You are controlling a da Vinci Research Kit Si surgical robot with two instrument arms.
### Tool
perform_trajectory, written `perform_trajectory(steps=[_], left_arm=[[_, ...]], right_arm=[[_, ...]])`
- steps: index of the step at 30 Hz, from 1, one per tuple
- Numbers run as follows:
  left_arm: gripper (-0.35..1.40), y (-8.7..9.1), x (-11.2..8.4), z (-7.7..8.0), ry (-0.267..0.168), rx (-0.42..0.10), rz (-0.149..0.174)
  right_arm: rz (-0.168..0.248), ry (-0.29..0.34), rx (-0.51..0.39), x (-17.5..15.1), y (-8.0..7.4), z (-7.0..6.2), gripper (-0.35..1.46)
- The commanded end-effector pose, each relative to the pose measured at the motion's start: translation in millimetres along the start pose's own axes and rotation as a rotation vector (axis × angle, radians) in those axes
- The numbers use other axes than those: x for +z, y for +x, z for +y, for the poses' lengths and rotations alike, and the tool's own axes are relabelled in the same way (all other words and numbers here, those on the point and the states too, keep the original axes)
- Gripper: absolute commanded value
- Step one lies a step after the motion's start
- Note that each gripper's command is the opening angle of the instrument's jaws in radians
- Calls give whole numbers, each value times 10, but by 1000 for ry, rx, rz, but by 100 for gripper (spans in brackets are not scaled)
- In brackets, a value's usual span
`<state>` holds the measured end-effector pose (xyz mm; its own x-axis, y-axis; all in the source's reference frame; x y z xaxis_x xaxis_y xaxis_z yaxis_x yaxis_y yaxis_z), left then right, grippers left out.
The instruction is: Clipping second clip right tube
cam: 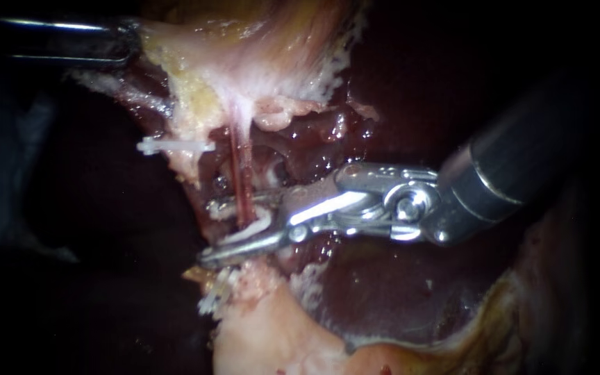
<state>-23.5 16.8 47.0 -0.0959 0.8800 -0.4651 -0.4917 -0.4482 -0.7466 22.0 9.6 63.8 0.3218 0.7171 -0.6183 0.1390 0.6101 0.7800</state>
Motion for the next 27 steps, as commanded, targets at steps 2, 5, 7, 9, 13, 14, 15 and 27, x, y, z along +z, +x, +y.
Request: perform_trajectory(steps=[2, 5, 7, 9, 13, 14, 15, 27], left_arm=[[-35, 0, 0, 0, 0, 0, 0], [-35, 0, -1, 0, 0, 0, 0], [-35, 0, -1, 0, 0, 0, 0], [-35, 0, -1, 0, 0, 0, 0], [-35, 0, -1, 0, 0, 0, 0], [-35, 0, -1, 0, 0, 0, 0], [-35, 0, -1, 0, 0, 0, 0], [-35, 0, -1, 0, 0, 0, 0]], right_arm=[[10, 19, -5, 0, 3, -8, 49], [23, 48, -10, 2, 8, -23, 49], [32, 69, -12, 2, 13, -33, 48], [38, 83, -13, 3, 17, -39, 47], [42, 95, -12, 3, 24, -50, 45], [42, 95, -12, 2, 24, -51, 45], [42, 96, -12, 2, 24, -51, 45], [47, 79, -12, -6, 21, -42, 19]])
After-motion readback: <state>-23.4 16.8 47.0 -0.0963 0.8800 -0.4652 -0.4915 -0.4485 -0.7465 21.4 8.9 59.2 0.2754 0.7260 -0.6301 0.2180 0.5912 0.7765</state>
